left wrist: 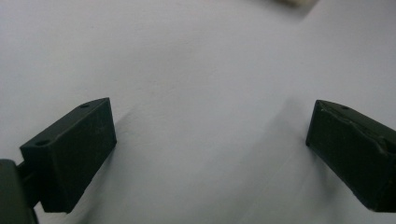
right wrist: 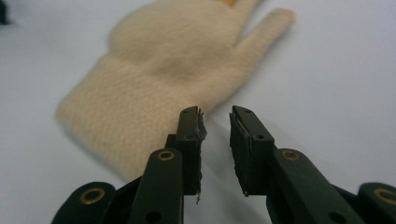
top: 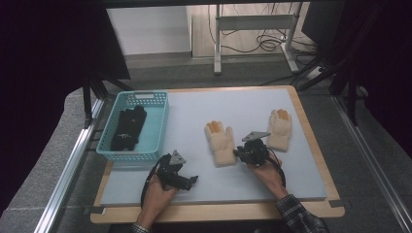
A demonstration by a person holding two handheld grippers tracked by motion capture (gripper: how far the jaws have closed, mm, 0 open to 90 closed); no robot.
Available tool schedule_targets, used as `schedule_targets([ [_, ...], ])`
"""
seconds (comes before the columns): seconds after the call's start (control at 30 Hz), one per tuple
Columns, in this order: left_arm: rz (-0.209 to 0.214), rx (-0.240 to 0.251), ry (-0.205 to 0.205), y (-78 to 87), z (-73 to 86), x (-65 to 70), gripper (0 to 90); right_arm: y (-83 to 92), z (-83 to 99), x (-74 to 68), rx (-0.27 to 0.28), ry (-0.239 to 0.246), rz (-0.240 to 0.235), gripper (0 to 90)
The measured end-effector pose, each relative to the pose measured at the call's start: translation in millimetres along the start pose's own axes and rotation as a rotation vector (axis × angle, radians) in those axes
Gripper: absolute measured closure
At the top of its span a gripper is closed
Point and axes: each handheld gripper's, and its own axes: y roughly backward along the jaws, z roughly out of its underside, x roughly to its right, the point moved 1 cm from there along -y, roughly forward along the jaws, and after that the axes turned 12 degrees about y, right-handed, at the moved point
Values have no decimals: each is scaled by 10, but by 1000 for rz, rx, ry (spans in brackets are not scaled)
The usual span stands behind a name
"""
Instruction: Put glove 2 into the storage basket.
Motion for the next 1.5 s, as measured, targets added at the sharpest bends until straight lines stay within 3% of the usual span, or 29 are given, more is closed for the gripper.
schedule_targets([
  [0.1,0,0,0,0,0,0,19,-32,-13,-133,18,23,-45,712],
  [0.17,-1,0,-1,0,0,0,19,-32,-28,-172,21,47,-47,680],
  [0.3,0,0,-1,0,0,0,19,49,-35,-56,37,35,-13,622],
  [0.37,0,0,-1,1,0,0,19,119,-14,56,44,12,17,613],
  [0.4,0,0,0,0,0,0,19,205,23,184,48,-12,49,614],
  [0.43,0,0,0,0,0,0,19,205,23,184,48,-12,49,614],
  [0.5,0,0,0,0,0,0,19,294,74,324,47,-39,79,628],
  [0.77,-1,0,0,0,0,1,19,689,362,964,26,-162,237,702],
  [0.93,-1,1,1,-1,0,0,19,882,540,1300,15,-237,322,702],
  [1.0,0,1,1,-1,0,1,19,914,623,1433,7,-276,352,664],
  [1.33,-1,1,1,0,0,1,19,718,719,1501,-24,-308,336,568],
  [1.5,-1,1,0,0,0,0,19,626,767,1502,-52,-319,317,622],
])
